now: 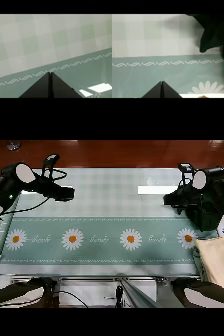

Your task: Fold the shirts.

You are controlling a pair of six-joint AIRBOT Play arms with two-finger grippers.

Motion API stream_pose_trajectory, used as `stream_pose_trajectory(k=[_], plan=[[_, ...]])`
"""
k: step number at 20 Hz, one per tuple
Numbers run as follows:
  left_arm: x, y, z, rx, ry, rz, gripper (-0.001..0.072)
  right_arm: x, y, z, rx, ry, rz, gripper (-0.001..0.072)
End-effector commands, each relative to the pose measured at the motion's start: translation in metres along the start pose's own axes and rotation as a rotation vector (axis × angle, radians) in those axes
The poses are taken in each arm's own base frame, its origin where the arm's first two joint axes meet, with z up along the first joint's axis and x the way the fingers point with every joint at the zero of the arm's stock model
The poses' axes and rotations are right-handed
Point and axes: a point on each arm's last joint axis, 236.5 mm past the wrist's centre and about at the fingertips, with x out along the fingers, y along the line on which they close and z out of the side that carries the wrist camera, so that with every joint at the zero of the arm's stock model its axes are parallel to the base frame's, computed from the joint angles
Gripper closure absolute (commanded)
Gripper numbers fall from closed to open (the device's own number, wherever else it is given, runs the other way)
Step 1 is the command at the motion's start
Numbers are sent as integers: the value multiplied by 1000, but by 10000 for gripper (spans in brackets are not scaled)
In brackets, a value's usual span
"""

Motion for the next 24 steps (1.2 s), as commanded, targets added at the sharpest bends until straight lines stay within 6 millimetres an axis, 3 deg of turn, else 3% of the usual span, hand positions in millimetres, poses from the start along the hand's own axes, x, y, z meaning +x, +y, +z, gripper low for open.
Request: stream_pose_trajectory(k=[1, 12, 17, 18, 19, 20, 22, 24], plan=[[0, 0, 0, -1, 0, 0, 689, 0, 0, 0, 0, 1, 0, 687], [0, 0, 0, -1, 0, 0, 689, 0, 0, 0, 0, -1, 1, 687], [0, 2, 17, -1, -72, 8, 687, -4, 8, 45, -8, -190, 34, 687], [-1, 3, 23, -1, -99, 11, 655, -8, 1, 63, -26, -268, 2, 646], [0, 5, 32, -1, -136, 16, 483, -14, -13, 81, -39, -348, -62, 302], [1, 7, 45, 5, -184, 23, 6, -20, -30, 96, -22, -414, -131, 85], [2, 13, 62, 27, -253, 45, 2, -21, -84, 109, 45, -458, -281, 84], [1, 18, 66, 37, -271, 66, 2, -7, -146, 99, 210, -412, -363, 85]])
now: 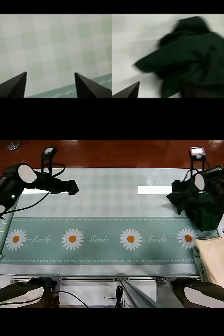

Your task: Fold the shirts.

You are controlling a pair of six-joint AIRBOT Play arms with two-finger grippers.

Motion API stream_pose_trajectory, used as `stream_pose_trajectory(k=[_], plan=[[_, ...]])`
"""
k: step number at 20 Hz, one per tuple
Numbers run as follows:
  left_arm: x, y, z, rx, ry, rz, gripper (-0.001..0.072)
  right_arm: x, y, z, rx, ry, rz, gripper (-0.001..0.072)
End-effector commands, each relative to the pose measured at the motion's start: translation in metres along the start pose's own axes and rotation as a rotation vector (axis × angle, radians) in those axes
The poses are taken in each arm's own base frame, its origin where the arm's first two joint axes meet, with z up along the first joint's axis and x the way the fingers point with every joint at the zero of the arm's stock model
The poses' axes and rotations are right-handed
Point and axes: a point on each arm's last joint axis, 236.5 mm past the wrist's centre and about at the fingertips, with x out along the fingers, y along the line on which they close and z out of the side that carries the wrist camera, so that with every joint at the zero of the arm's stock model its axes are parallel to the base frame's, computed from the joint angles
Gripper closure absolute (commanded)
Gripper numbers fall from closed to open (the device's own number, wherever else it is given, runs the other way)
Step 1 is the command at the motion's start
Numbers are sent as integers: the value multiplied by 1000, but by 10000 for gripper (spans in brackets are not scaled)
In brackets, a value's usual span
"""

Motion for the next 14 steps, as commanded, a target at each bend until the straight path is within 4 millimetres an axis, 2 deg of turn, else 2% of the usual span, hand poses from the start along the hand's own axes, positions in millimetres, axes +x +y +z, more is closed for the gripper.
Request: stream_pose_trajectory(k=[1, 4, 6, 8, 11, 12, 13, 14], plan=[[2, 12, 20, 37, -83, 46, 2, 31, -92, 1, 178, -9, -194, 85], [2, 21, 19, 72, -76, 86, 2, 65, -154, -41, 352, 115, -254, 85], [4, 25, 17, 83, -68, 99, 2, 87, -175, -73, 435, 207, -255, 86], [7, 25, 15, 80, -59, 99, 2, 107, -179, -100, 480, 293, -229, 86], [16, 27, 4, 75, -11, 97, 3, 124, -168, -126, 498, 386, -176, 106], [18, 28, -2, 73, 12, 95, 3, 128, -158, -130, 487, 408, -138, 145], [19, 29, -6, 70, 30, 95, 3, 130, -146, -130, 472, 418, -82, 321], [18, 31, -10, 66, 47, 97, 3, 130, -131, -127, 465, 422, -16, 552]])
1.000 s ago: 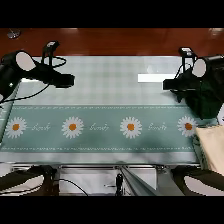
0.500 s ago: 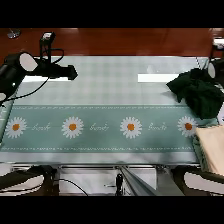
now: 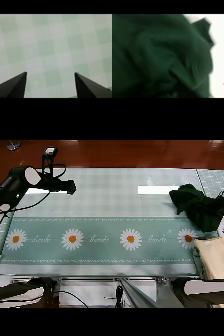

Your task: Fold the shirts.

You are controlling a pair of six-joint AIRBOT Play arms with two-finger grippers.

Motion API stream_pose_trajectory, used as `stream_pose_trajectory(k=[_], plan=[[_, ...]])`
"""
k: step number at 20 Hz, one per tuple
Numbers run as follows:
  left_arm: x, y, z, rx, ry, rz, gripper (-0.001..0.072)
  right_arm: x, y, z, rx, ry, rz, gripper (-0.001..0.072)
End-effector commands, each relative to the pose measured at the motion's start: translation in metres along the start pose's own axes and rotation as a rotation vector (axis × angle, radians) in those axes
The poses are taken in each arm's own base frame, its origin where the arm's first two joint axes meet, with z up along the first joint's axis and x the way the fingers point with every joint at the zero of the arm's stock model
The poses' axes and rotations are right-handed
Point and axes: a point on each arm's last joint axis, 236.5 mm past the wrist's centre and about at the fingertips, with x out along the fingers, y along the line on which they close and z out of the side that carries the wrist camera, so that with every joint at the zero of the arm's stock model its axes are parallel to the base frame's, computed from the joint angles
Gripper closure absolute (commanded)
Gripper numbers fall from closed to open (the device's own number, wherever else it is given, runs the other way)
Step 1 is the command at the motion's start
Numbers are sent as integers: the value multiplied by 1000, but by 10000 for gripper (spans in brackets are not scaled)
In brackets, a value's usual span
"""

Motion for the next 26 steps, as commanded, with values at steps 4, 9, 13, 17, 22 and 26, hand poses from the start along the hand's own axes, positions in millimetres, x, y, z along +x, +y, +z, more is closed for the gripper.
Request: stream_pose_trajectory(k=[4, 9, 13, 17, 22, 26], plan=[[-17, 38, -39, -80, 190, 23, 3, -40, 72, -3, -64, 53, 337, 687], [-69, 72, -56, -236, 161, -63, 3, -249, 95, 97, -118, -493, 487, 688], [-114, 17, -52, -247, -47, -268, 3, -436, 103, 93, -210, -861, 629, 688], [-146, -23, -75, -219, -103, -327, 4, -568, 112, 38, -341, -1088, 785, 688], [-159, -29, -77, -200, -139, -323, 4, -637, 128, -41, -516, -1130, 966, 688], [-158, -27, -75, -196, -148, -312, 4, -613, 176, -105, -723, -937, 1052, 688]])
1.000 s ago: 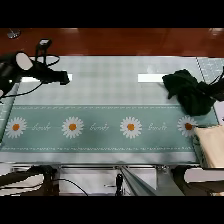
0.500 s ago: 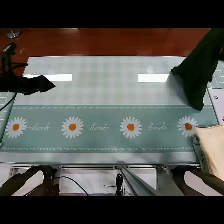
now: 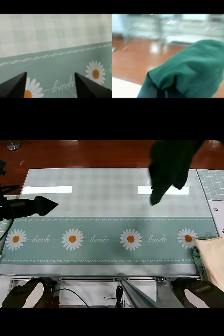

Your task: Fold the shirts.

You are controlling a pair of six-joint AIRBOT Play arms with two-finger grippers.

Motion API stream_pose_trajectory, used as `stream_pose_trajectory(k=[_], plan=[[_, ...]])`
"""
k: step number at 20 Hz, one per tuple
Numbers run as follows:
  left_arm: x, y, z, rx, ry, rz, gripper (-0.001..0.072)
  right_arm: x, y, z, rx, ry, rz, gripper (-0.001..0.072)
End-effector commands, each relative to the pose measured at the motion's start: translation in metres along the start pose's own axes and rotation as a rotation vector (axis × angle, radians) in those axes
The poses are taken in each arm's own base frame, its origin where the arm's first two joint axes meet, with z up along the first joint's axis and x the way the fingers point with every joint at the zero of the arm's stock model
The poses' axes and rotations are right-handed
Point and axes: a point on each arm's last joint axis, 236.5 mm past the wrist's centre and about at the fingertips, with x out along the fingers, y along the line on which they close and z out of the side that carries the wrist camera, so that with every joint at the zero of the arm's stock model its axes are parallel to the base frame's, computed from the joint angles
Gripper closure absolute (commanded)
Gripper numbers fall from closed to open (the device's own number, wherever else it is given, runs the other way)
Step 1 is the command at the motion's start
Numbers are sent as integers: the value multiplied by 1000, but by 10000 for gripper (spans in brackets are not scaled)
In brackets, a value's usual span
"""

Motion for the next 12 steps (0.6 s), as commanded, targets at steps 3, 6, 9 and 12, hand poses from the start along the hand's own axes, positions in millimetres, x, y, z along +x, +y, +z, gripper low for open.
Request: stream_pose_trajectory(k=[3, 6, 9, 12], plan=[[-2, 9, 19, 19, -90, 42, 4, 24, 106, -64, -39, 204, 286, 688], [-2, 11, 22, 18, -102, 47, 4, 58, 168, -141, -55, 402, 404, 688], [-2, 11, 23, 19, -103, 48, 4, 95, 214, -260, -37, 664, 432, 687], [-2, 11, 23, 19, -103, 48, 4, 123, 262, -369, 116, 869, 455, 687]])
